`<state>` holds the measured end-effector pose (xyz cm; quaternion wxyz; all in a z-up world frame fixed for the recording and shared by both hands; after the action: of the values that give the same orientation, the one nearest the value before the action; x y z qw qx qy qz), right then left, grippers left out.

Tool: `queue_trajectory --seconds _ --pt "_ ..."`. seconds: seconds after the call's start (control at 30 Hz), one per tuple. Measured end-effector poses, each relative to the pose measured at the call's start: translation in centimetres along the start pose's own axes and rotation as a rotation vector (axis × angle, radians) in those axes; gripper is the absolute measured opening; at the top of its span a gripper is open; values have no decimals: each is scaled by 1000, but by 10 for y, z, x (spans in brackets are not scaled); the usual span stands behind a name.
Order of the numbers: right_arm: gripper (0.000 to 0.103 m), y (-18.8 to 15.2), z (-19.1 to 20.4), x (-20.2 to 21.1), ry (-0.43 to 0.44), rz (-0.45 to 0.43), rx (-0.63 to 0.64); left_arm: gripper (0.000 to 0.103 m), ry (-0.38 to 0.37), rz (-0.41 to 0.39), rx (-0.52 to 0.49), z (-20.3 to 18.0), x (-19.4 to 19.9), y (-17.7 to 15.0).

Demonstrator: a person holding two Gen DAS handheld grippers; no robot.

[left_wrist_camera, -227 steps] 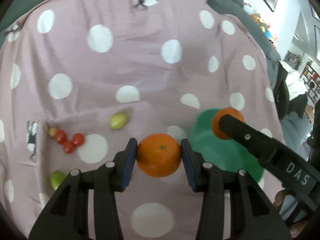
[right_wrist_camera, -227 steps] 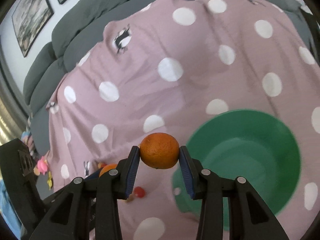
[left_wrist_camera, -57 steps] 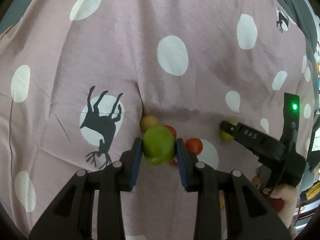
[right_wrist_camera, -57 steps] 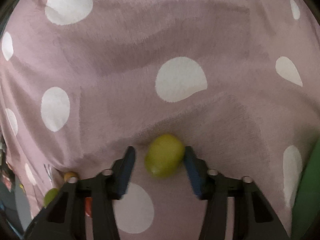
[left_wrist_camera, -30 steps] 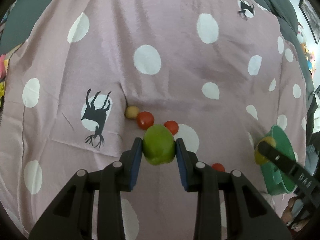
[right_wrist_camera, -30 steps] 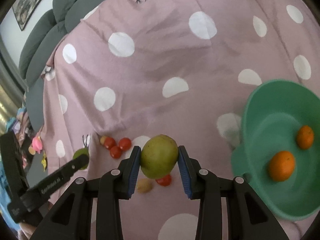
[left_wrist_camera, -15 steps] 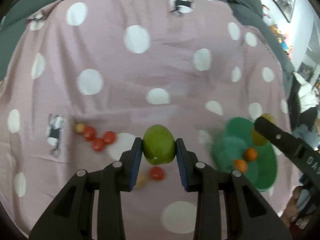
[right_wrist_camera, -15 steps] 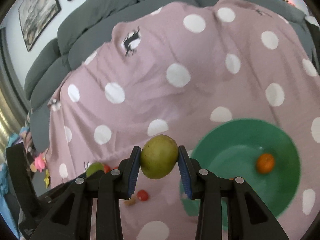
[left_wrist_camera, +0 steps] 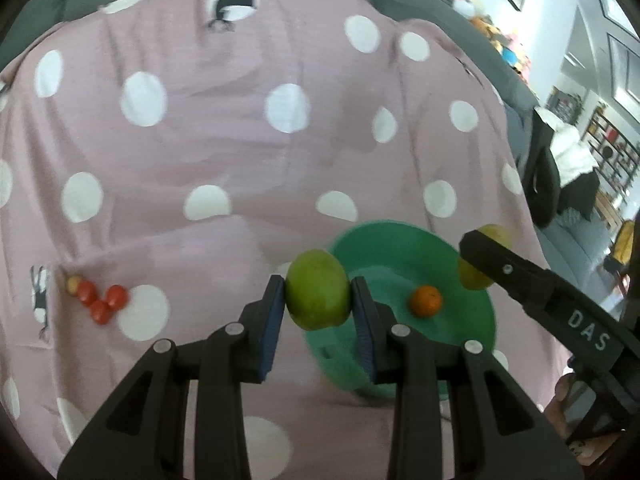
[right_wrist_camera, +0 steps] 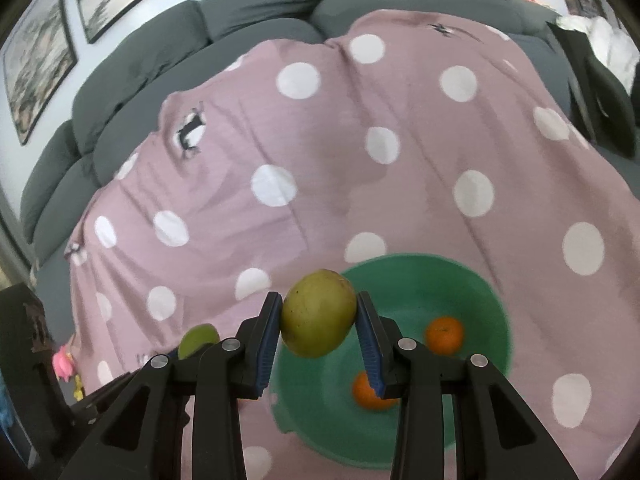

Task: Organize fruits
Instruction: 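Carry the lime and the pear over the green bowl with both grippers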

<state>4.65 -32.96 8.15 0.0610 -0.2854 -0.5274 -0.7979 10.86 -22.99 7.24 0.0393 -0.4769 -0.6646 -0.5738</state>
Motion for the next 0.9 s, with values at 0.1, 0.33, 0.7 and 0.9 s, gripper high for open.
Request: queue_trajectory --seconds 0.1,0.33,0.7,0.9 --pt "39 1 -16 -3 -32 5 -23 33 -14 18 -18 -13 -11 -2" --pt "39 -5 -40 -14 -64 47 -58 33 -38 70 -31 -35 -36 -16" --pt "39 -18 -62 -35 -130 115 -68 33 -40 137 -52 -46 -61 -32" --pt "39 -25 -67 -43 -161 148 -49 33 -37 161 -63 -50 -69 -39"
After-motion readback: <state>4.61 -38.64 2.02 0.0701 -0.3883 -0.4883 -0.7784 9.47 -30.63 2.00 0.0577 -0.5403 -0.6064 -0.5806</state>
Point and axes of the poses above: each gripper's, at about its wrist camera, not at the fingertips, and x roughly against the way its jaws point, z to its left, y to its top, the point moved 10 cm from there along -x, roughly the way its jaws point, and after that the axes turned 10 degrees about -y, right-handed, at the moved point
